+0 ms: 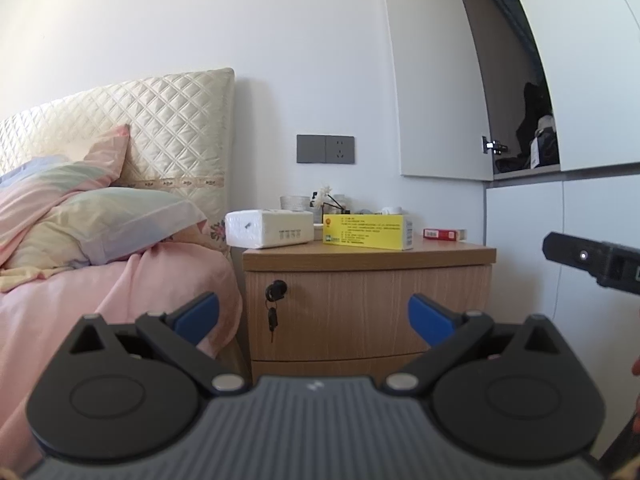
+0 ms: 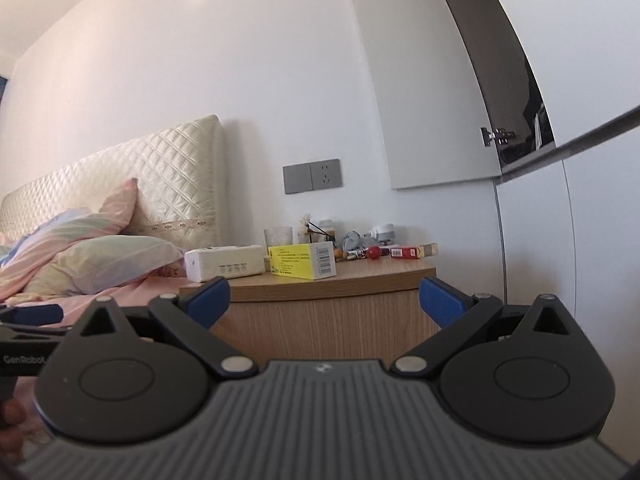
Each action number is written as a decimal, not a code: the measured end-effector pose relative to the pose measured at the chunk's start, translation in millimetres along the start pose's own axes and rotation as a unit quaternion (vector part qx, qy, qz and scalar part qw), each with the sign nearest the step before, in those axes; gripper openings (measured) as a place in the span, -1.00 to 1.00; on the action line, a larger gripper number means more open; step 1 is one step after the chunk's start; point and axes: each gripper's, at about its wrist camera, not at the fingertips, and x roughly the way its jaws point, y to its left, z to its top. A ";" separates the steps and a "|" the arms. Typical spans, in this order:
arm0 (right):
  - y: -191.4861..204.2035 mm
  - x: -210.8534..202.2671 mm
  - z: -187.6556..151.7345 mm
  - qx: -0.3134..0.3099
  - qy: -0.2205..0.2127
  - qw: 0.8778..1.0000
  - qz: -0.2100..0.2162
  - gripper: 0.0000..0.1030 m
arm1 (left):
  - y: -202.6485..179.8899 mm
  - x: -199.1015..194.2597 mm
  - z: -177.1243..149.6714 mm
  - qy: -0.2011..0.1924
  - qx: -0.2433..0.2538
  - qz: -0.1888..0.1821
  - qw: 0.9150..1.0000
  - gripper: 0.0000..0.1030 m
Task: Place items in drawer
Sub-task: 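Move both tools toward the wooden nightstand, then bring the left gripper to the black key in the drawer lock, then pull the drawer outward by its key with the left gripper, then release the drawer key and back the left gripper away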
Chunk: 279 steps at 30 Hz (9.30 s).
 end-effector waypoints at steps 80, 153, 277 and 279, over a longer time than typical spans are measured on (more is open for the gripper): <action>-127.3 246.2 -77.0 -0.016 0.149 0.988 0.028 1.00 | 74.5 285.9 -34.5 0.113 0.052 -0.074 0.990 0.99; -129.2 251.4 -59.8 -0.021 0.173 0.978 0.115 1.00 | 60.9 276.4 -31.6 0.104 0.081 -0.069 0.989 1.00; -105.1 83.5 -4.3 -0.046 0.175 0.964 0.196 1.00 | 81.0 85.1 -15.7 0.112 0.049 -0.102 0.987 1.00; -103.9 81.6 0.1 -0.040 0.161 0.966 0.200 1.00 | 81.5 82.6 -11.6 0.102 0.045 -0.101 0.989 1.00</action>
